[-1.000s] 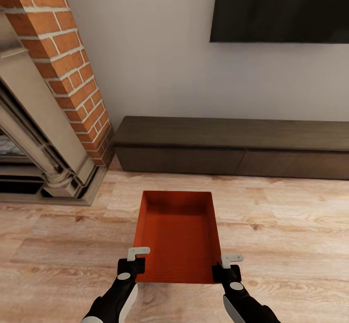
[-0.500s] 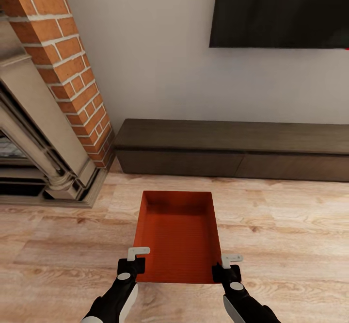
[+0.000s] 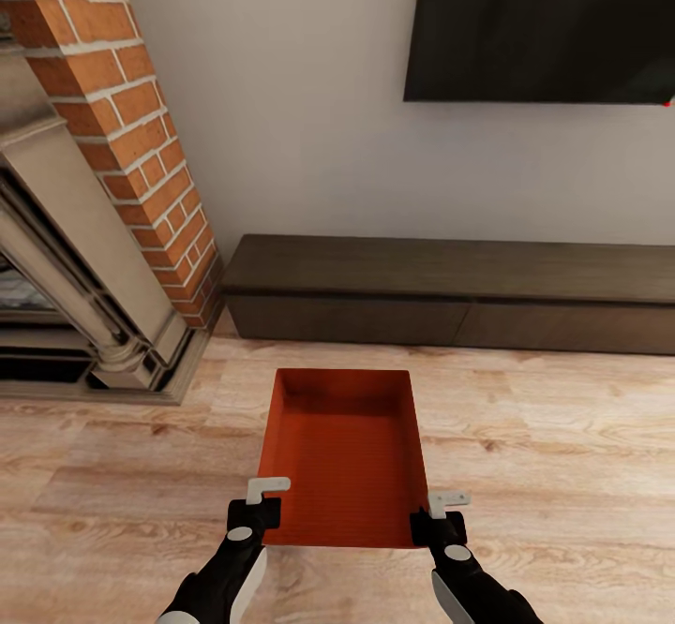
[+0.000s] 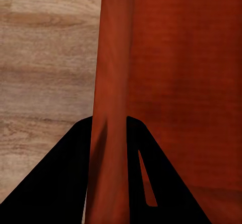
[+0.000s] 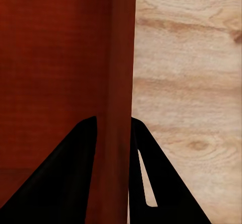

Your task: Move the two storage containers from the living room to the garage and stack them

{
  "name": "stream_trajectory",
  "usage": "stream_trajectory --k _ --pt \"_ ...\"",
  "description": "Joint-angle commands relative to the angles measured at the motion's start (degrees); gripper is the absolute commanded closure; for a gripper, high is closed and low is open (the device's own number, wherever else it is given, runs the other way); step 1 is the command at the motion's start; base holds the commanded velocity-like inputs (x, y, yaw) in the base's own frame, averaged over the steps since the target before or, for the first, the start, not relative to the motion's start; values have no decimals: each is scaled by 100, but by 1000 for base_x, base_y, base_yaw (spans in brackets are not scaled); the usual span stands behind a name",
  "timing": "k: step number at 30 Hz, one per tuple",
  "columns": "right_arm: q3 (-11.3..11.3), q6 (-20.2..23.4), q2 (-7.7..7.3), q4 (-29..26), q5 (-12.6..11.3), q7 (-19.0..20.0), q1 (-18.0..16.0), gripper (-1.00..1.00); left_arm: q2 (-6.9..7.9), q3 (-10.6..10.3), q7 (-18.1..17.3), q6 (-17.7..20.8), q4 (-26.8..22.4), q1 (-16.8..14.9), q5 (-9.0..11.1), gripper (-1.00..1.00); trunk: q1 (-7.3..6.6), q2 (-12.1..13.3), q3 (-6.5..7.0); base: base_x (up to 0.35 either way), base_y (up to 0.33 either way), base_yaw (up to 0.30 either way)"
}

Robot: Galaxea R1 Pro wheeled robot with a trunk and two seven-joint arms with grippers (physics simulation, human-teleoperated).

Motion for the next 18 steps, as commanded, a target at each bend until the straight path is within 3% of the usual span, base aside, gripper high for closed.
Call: stream_trajectory --k 1,18 --pt "-48 -252 -47 -33 34 162 -12 100 13 98 94 32 2 3 -61 100 -23 39 14 0 0 0" --pt "-50 -252 -51 -32 36 162 -12 100 6 98 94 32 2 3 -60 100 -397 721 319 0 0 0"
